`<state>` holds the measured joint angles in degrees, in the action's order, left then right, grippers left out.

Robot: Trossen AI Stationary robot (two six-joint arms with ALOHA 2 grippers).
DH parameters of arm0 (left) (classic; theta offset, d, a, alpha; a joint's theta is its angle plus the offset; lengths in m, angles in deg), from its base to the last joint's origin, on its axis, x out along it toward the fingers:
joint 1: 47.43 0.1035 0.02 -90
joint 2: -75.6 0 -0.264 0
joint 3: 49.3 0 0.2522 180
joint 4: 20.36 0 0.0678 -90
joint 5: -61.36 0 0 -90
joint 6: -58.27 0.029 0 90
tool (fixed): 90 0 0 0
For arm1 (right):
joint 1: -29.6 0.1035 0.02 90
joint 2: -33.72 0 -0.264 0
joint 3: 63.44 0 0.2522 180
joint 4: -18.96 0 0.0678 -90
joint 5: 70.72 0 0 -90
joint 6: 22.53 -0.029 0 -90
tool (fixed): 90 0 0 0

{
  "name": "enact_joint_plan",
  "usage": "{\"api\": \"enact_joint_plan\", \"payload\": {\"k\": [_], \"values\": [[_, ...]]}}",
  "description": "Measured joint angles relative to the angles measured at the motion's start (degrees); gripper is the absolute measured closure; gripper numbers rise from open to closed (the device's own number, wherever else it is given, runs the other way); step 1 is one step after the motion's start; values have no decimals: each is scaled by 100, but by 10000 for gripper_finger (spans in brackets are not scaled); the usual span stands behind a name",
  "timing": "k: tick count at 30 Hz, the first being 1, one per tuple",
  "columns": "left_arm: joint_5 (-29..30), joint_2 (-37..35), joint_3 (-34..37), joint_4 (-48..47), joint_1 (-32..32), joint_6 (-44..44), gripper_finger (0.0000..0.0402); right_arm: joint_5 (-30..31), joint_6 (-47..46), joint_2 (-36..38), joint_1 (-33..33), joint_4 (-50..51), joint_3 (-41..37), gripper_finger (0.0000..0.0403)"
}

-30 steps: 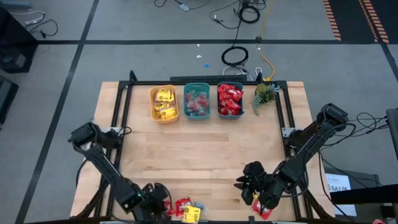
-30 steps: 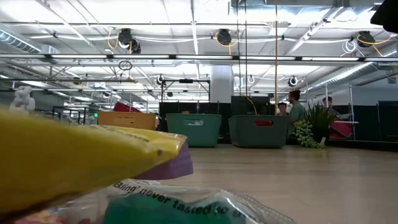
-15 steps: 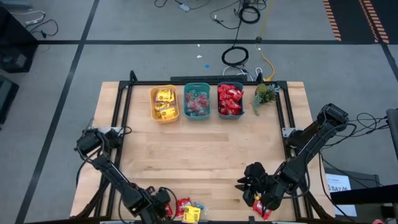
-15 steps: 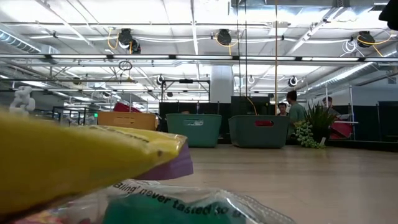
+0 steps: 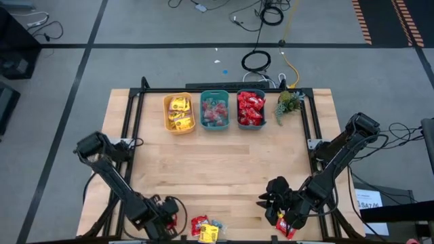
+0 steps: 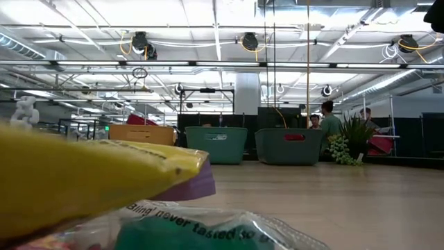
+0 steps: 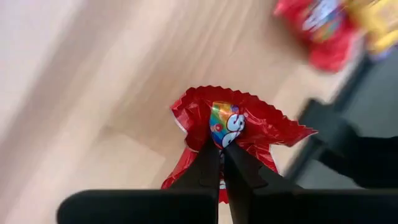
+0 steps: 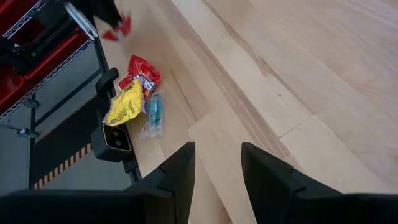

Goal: Sort candy
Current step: Put the red candy into the blue bin

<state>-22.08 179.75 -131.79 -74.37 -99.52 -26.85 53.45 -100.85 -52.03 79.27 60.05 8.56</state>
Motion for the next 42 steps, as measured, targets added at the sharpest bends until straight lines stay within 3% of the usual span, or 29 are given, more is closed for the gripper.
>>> {"api": "enact_joint_plan", "payload": {"k": [7, 13, 16, 20, 26, 32, 36, 42], "values": [[515, -1002, -22, -659, 185, 43, 394, 0, 0, 2, 0, 43, 0, 282], [877, -1746, -24, -1270, 814, 526, 394, 6, -2, 2, 0, 83, 0, 282], [984, -1909, -24, -1229, 1490, 1403, 396, 28, -2, 2, -6, 83, 0, 282], [683, -1920, -25, -684, 2755, 3336, 397, 58, -57, 2, -53, 92, 0, 282], [-311, -1641, -36, 905, 4988, 5844, 397, 322, -480, 2, -120, 246, 0, 282], [-1200, -988, -242, 2089, 6730, 6727, 397, 319, -500, 2, -176, 538, 0, 282], [-1747, -316, -929, 2174, 7342, 7348, 385, 323, -733, 2, -221, 586, 0, 282], [-2155, 832, -2337, 1904, 7538, 8294, 384, 326, -1117, 2, -341, 603, 0, 282]]}}
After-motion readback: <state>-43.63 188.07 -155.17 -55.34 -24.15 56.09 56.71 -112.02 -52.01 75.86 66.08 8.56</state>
